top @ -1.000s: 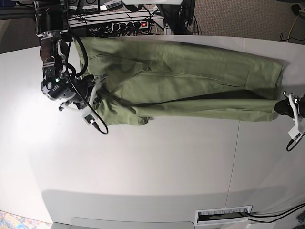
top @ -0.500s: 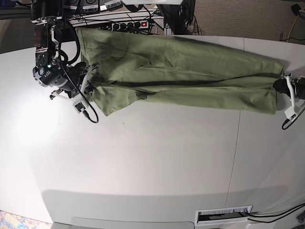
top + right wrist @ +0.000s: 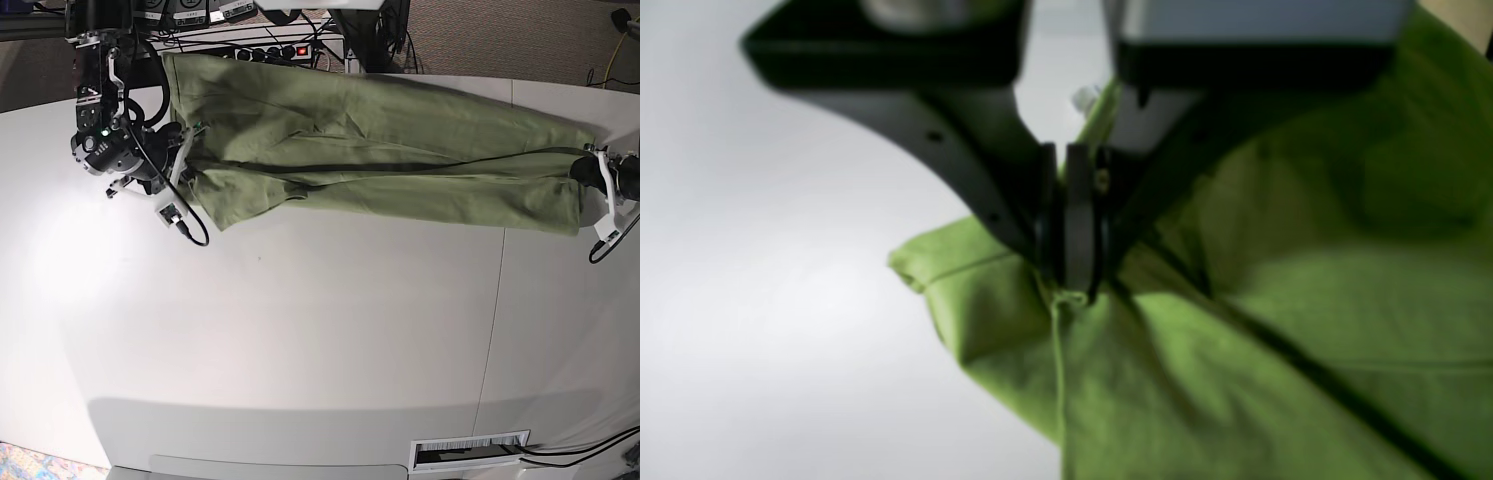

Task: Fold the T-shirt properly
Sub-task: 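Fold the hem up toward the collar with both grippers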

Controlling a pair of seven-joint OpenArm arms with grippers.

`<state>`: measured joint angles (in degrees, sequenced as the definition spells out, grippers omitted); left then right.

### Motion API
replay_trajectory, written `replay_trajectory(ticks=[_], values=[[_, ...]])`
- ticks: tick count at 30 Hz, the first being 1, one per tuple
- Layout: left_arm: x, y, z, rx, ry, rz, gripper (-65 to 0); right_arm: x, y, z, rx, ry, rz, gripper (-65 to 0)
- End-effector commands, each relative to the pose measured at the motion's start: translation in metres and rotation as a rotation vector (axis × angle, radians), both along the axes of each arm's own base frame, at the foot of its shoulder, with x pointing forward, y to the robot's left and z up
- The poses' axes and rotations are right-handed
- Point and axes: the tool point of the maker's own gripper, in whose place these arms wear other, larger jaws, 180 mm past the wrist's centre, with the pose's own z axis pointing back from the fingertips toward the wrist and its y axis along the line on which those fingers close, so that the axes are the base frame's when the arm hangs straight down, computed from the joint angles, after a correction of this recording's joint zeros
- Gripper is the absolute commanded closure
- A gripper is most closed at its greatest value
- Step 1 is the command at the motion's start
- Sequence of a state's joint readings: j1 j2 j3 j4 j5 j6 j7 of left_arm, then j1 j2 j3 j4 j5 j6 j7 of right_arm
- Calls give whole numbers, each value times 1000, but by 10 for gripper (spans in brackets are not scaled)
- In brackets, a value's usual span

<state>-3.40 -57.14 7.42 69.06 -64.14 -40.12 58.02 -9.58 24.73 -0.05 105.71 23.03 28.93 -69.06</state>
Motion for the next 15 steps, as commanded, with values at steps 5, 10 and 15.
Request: replay_trajectory(ticks=[5, 10, 15], values=[[10, 10, 14, 19, -34, 7, 0, 3, -9, 6, -38, -19, 0, 0], [12, 9, 15, 13, -46, 11, -103, 2, -11, 5, -47, -14, -1, 0], [24, 6, 25, -5, -102, 14, -203, 4, -9, 7, -37, -29, 0, -85]])
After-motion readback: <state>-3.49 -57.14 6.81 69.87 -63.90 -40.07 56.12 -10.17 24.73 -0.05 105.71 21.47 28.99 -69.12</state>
